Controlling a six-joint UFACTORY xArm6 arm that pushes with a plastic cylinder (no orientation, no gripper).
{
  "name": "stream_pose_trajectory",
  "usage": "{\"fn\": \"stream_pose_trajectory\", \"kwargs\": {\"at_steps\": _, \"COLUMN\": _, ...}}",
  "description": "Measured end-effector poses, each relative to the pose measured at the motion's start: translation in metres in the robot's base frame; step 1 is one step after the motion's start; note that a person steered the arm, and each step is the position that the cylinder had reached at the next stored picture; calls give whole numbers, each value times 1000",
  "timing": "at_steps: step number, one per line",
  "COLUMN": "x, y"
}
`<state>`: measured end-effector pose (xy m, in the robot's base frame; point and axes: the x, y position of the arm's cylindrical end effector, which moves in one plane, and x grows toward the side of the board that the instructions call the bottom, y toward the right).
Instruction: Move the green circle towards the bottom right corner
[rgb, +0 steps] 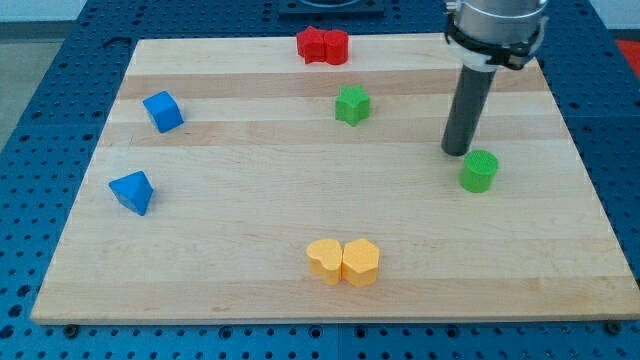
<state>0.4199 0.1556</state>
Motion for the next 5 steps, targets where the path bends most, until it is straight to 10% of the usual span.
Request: {"fn": "stream_pose_trajectory", "kwargs": {"at_steps": 5, "x": 125, "y": -1}}
